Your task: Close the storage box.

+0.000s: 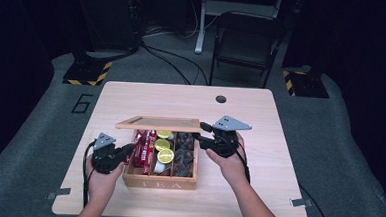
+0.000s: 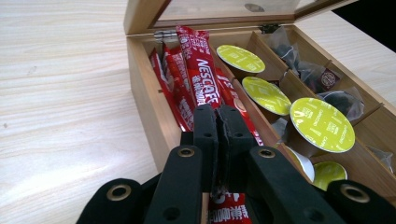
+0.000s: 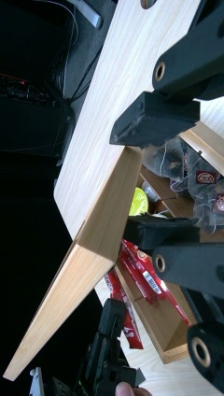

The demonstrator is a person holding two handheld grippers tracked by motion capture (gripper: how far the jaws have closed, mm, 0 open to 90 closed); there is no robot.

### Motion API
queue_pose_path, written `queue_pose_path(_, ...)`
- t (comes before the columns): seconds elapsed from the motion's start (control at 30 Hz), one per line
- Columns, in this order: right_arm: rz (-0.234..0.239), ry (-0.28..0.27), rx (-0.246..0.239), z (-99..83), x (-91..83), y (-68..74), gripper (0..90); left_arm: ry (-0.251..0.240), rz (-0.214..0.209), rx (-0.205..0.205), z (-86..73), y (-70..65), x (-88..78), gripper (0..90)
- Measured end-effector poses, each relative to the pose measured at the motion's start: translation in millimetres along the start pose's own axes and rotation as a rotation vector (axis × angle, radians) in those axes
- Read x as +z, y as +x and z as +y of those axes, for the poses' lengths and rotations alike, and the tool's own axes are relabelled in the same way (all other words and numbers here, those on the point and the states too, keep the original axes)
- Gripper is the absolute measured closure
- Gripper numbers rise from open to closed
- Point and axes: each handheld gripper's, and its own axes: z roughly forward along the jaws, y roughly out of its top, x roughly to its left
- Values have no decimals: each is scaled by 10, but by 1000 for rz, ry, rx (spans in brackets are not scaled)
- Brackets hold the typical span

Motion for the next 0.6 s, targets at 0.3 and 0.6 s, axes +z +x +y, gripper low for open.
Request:
queue_pose_path(0.3, 0, -1, -4, 2, 3, -3, 538, -6, 20, -27, -12, 159, -76, 864)
queue_pose_path(0.6, 1, 0, 1, -2, 0, 0, 538, -14, 49, -56, -34, 313, -108, 864)
